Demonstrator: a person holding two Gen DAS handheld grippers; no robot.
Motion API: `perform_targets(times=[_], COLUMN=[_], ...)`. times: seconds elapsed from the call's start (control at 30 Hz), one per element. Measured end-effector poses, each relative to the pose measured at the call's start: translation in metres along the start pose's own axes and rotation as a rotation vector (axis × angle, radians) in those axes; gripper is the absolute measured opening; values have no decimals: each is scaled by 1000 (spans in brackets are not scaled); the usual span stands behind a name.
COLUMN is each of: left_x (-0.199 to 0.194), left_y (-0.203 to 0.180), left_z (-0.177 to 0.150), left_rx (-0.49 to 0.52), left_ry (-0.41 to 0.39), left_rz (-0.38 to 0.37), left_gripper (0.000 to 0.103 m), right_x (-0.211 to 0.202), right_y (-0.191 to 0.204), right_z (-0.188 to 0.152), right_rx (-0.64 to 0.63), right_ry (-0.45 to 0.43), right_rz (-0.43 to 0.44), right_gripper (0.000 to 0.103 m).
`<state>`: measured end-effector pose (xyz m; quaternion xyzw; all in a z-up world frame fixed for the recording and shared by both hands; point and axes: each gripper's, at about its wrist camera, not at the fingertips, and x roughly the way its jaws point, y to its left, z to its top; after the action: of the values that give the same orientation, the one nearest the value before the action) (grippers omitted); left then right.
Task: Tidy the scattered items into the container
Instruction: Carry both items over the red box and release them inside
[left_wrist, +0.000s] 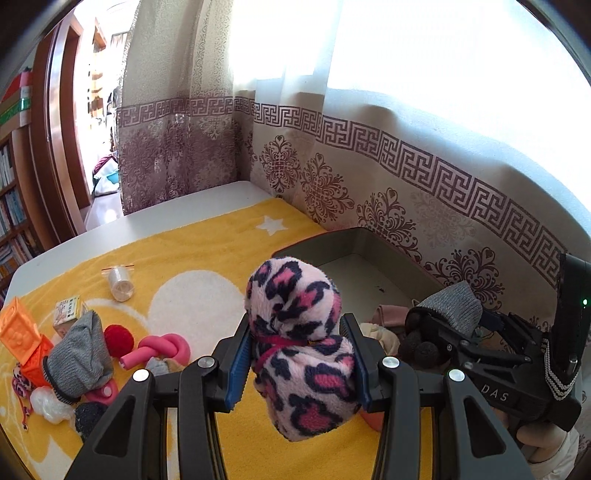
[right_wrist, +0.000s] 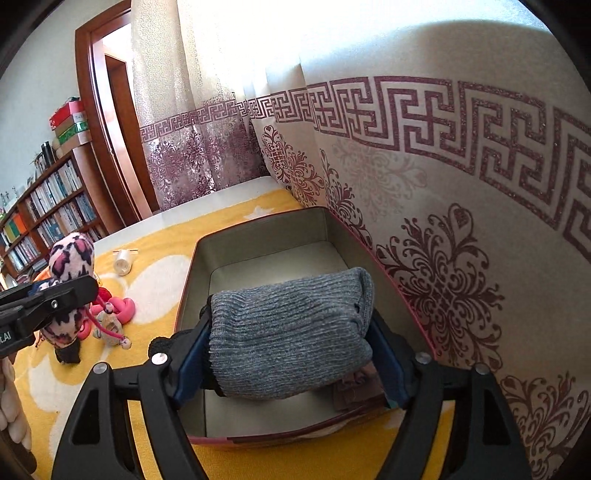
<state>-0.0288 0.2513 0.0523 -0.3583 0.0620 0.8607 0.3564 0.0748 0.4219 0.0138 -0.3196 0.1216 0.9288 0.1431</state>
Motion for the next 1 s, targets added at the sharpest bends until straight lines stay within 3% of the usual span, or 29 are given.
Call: perform_targets(times=[0.5,0.73,0.83,0.93,1.0], left_x=[41,55,59,59,57], left_y=[-34,-43,-48,-48,-45], left_z=[36,46,51,52,52], left_rx=[34,27,30,11,7], left_ry=[26,56,59,57,49], left_rz=[-56,-104,-124,-135,-132], left_gripper=[48,48,55,74,75], right_x=[-10,-7,-5,-7,-9], right_y=[-8,3,6,8,9], right_z=[2,-1,-3,-4,-4], right_rx=[-18,-87,-109,-131,-141], right_ry=[-81,-92,-96,-121,-133], right_rz=[-4,-20,-38,-55,-68], right_gripper=[87,88,89,89,89])
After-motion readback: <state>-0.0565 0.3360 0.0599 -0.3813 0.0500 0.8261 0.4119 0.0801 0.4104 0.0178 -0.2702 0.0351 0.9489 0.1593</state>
